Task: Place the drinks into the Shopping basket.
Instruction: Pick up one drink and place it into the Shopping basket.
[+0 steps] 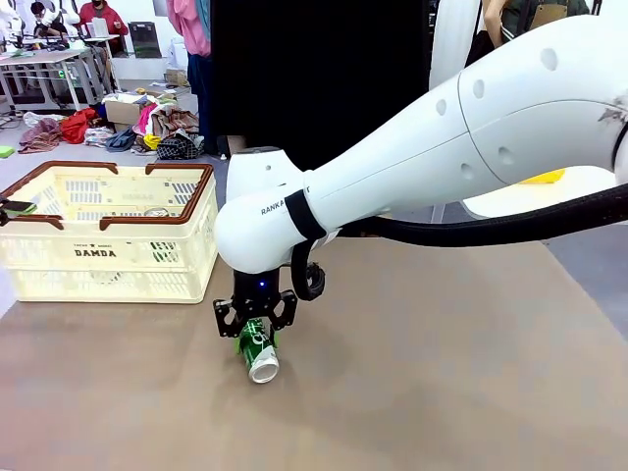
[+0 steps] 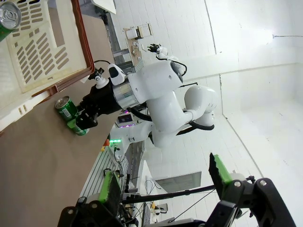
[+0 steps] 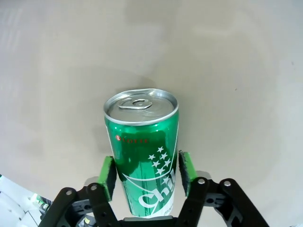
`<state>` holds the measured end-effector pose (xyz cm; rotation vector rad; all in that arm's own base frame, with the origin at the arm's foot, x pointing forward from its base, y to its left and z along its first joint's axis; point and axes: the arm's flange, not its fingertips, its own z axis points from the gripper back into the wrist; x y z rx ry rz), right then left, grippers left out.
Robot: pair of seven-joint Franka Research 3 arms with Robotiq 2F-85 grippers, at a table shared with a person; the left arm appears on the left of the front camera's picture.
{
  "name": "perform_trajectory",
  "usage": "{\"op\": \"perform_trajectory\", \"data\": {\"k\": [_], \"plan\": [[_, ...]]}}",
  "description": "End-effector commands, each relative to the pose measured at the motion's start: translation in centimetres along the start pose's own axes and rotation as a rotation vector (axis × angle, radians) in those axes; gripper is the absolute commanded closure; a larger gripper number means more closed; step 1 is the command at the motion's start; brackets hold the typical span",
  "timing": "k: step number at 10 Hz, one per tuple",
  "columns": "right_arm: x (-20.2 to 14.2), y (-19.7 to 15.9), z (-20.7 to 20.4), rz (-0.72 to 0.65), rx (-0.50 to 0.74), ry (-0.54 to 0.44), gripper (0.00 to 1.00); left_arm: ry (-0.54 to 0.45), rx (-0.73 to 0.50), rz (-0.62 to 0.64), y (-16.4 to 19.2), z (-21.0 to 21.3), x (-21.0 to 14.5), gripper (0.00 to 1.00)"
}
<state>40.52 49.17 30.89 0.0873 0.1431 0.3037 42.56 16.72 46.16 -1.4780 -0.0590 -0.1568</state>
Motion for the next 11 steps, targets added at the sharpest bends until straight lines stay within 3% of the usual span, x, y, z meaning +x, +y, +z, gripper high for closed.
{"op": "perform_trajectory", "data": {"k": [1,3,5,7,9,11], "plan": [[-0.2,-0.2,0.8,0.031,-0.008,-0.002,0.00,0.002,-0.011,0.006,-0.4,-0.1,-0.3,0.00],[-0.9,-1.4,3.3,0.040,0.036,-0.027,0.00,0.002,-0.011,0.006,-0.4,-0.1,-0.3,0.00],[-3.3,-5.6,9.8,0.018,0.120,-0.114,0.00,0.002,-0.011,0.006,-0.4,-0.1,-0.3,0.00],[-8.3,-14.3,16.8,0.021,0.219,-0.084,0.00,0.002,-0.011,0.006,-0.4,-0.1,-0.3,0.00],[-13.8,-25.0,19.7,0.015,0.362,-0.020,0.00,0.002,-0.011,0.006,-0.4,-0.1,-0.3,0.00],[-20.5,-36.5,20.2,0.077,0.681,-0.060,0.00,0.002,-0.011,0.006,-0.4,-0.1,-0.3,0.00]]}}
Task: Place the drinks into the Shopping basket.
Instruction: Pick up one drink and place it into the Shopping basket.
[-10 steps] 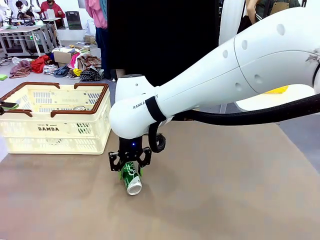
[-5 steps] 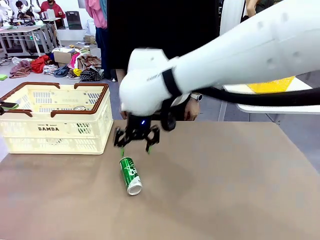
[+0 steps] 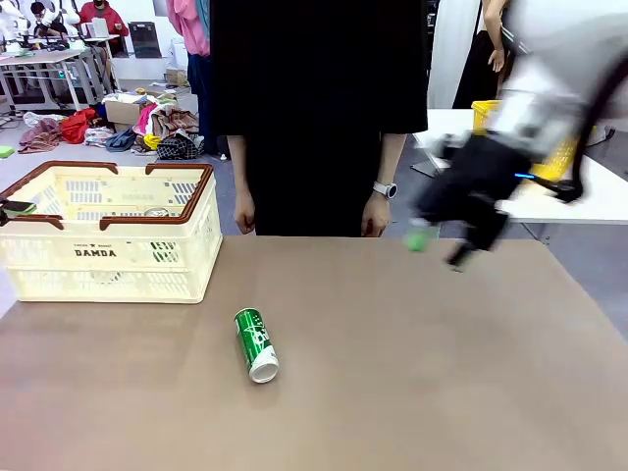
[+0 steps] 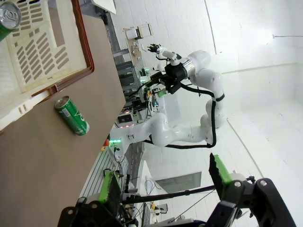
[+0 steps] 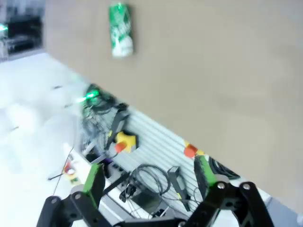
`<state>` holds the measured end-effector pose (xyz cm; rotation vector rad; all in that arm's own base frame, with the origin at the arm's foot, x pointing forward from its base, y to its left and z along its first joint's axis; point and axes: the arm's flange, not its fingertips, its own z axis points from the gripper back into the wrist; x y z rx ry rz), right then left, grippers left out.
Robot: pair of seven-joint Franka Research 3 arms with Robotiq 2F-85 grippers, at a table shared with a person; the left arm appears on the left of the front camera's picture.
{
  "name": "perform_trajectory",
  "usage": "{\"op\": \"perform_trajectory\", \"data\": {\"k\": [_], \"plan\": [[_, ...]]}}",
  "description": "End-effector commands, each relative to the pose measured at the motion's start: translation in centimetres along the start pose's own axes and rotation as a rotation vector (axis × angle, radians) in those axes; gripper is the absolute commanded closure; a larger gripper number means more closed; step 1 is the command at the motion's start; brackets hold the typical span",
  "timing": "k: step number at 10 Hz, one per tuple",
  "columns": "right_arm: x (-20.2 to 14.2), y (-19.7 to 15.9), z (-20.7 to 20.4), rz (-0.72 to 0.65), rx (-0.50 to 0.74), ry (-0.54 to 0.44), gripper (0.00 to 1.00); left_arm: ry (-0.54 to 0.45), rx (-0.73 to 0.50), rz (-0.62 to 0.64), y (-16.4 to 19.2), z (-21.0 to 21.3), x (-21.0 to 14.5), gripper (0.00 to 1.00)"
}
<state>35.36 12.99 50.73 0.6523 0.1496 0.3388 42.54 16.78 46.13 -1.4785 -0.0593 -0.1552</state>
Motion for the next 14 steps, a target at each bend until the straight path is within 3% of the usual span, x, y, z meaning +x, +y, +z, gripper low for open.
{"op": "perform_trajectory", "data": {"k": [1,3,5,6,7,11,12,14], "plan": [[-5.1,-9.3,4.0,-0.018,0.259,-0.025,0.00,0.003,-0.011,0.005,-0.4,-0.1,-0.2,0.00],[-8.4,-16.8,4.3,0.055,0.510,-0.080,0.00,0.003,-0.011,0.005,-0.4,-0.1,-0.2,0.00],[-10.3,-22.3,2.3,0.131,0.672,-0.189,0.00,0.003,-0.011,0.005,-0.4,-0.1,-0.2,0.00],[-10.1,-23.1,0.7,0.187,0.665,-0.253,0.00,0.003,-0.011,0.005,-0.4,-0.1,-0.2,0.00],[-12.4,-20.9,3.4,0.076,0.580,-0.163,0.00,0.003,-0.011,0.005,-0.4,-0.1,-0.2,0.00],[-12.4,-20.9,3.4,0.076,0.580,-0.163,0.00,0.000,0.000,0.000,0.0,0.0,0.0,0.00],[-12.4,-20.9,3.4,0.076,0.580,-0.163,0.00,0.012,0.013,0.023,-2.5,-1.8,-0.7,0.00],[-12.4,-20.9,3.4,0.076,0.580,-0.163,0.00,0.076,0.164,0.073,-9.3,-9.3,-1.0,0.00]]}}
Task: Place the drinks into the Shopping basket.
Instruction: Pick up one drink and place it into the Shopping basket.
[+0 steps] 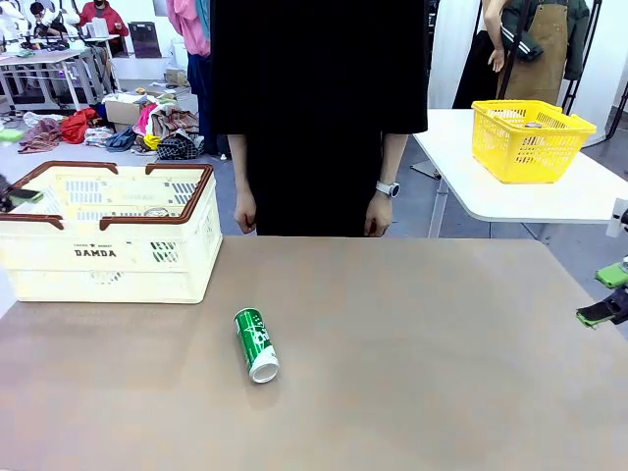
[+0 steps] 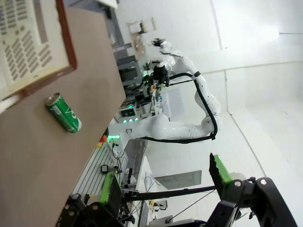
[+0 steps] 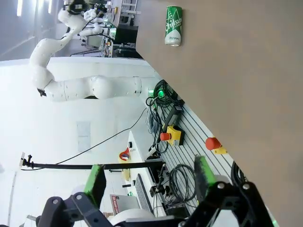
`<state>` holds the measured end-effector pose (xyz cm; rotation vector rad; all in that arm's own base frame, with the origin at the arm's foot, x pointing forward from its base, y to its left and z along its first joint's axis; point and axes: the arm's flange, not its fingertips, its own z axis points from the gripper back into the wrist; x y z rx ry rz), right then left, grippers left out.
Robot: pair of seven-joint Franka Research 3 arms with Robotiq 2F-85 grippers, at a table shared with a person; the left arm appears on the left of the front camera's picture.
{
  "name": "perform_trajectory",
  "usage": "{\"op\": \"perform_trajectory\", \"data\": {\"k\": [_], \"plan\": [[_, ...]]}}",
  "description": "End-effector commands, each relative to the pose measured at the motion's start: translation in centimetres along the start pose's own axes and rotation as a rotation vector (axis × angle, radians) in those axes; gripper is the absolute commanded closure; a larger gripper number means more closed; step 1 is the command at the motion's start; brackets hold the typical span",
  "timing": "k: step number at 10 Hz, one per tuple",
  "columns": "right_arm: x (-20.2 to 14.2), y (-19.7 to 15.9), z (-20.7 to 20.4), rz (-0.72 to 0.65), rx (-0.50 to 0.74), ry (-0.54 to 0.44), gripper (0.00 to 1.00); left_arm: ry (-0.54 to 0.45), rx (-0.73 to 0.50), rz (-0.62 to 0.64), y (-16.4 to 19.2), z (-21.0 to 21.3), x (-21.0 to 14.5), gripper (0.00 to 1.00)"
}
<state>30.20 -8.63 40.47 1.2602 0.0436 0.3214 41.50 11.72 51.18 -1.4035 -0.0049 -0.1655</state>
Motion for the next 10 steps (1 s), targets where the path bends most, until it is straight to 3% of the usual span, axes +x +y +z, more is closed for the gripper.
{"op": "perform_trajectory", "data": {"k": [1,2,4,6,7,8,10], "plan": [[-0.1,0.3,0.3,-0.018,0.000,0.012,0.00,0.055,0.232,0.070,-7.8,-9.5,0.1,0.00],[-0.1,0.3,0.3,-0.018,0.000,0.012,0.00,0.071,0.333,0.117,-9.8,-14.2,0.8,0.00],[-0.1,0.3,0.3,-0.018,0.000,0.012,0.00,-0.055,0.614,0.165,-10.8,-22.3,0.9,0.00],[-0.1,0.3,0.3,-0.018,0.000,0.012,0.00,-0.003,0.883,0.132,-9.4,-28.9,-0.4,0.00],[-0.1,0.3,0.3,-0.018,0.000,0.012,0.00,-0.009,0.935,0.089,-8.9,-30.3,0.0,0.00],[-0.1,0.3,0.3,-0.018,0.000,0.012,0.00,-0.041,0.764,0.081,-11.4,-28.5,-0.1,0.00],[-0.1,0.3,0.3,-0.018,0.000,0.012,0.00,-0.041,0.764,0.081,-11.4,-28.5,-0.1,0.00]]}}
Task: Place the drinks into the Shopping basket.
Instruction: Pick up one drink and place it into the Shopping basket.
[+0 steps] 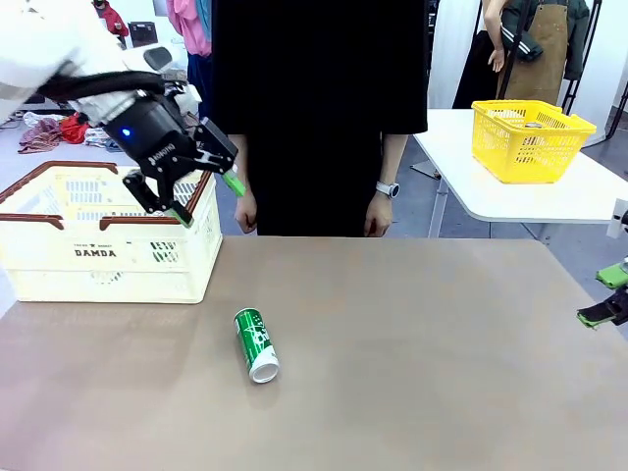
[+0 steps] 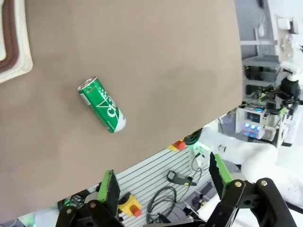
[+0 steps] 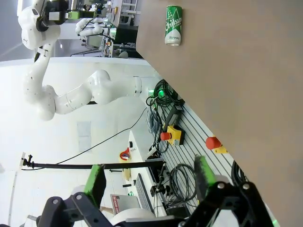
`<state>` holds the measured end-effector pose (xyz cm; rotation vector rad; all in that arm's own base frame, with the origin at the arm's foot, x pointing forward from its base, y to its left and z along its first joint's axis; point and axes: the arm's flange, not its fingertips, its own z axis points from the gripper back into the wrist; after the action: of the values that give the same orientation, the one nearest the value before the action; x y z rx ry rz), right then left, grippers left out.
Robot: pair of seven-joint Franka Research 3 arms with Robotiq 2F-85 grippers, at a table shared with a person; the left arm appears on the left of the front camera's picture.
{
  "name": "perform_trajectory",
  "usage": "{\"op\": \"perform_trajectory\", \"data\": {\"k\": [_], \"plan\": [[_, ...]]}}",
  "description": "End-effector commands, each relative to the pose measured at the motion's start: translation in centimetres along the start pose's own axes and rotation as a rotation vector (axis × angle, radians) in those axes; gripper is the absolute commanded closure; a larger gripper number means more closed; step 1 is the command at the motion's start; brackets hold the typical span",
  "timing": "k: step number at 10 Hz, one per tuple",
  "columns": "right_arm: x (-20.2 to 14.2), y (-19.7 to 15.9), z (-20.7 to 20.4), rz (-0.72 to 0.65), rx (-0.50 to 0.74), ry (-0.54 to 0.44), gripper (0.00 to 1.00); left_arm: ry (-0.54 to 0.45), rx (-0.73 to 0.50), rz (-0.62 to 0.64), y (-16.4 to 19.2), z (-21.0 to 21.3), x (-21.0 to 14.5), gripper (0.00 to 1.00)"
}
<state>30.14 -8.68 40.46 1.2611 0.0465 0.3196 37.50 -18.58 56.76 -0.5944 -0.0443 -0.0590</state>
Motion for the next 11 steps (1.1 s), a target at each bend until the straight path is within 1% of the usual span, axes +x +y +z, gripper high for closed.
{"op": "perform_trajectory", "data": {"k": [1,2,3,5,6,7,8,9,11], "plan": [[-0.1,0.4,0.3,-0.015,-0.001,0.011,0.00,0.000,-0.048,0.006,0.0,1.0,-0.2,0.00],[-0.1,0.4,0.3,-0.015,-0.001,0.011,0.00,0.000,0.000,0.000,0.0,0.0,0.0,0.00],[-0.1,0.4,0.3,-0.015,-0.001,0.011,0.00,-0.023,0.096,0.037,-0.1,-2.0,0.0,0.00],[-0.1,0.4,0.3,-0.015,-0.001,0.011,0.00,-0.132,0.324,0.153,-1.7,-8.4,-2.5,0.00],[-0.1,0.4,0.3,-0.015,-0.001,0.011,0.00,-0.162,0.395,0.182,-1.9,-11.3,-3.3,0.00],[-0.1,0.4,0.3,-0.015,-0.001,0.011,0.00,-0.148,0.444,0.155,-2.0,-14.2,-3.7,0.00],[-0.1,0.4,0.3,-0.015,-0.001,0.011,0.00,-0.217,0.538,0.153,-1.5,-16.7,-3.6,0.00],[-0.1,0.4,0.3,-0.015,-0.001,0.011,0.00,-0.186,0.560,0.106,-1.2,-18.7,-3.5,0.00],[-0.1,0.4,0.3,-0.015,-0.001,0.011,0.00,-0.146,0.578,0.085,-0.7,-21.8,-4.0,0.00]]}}
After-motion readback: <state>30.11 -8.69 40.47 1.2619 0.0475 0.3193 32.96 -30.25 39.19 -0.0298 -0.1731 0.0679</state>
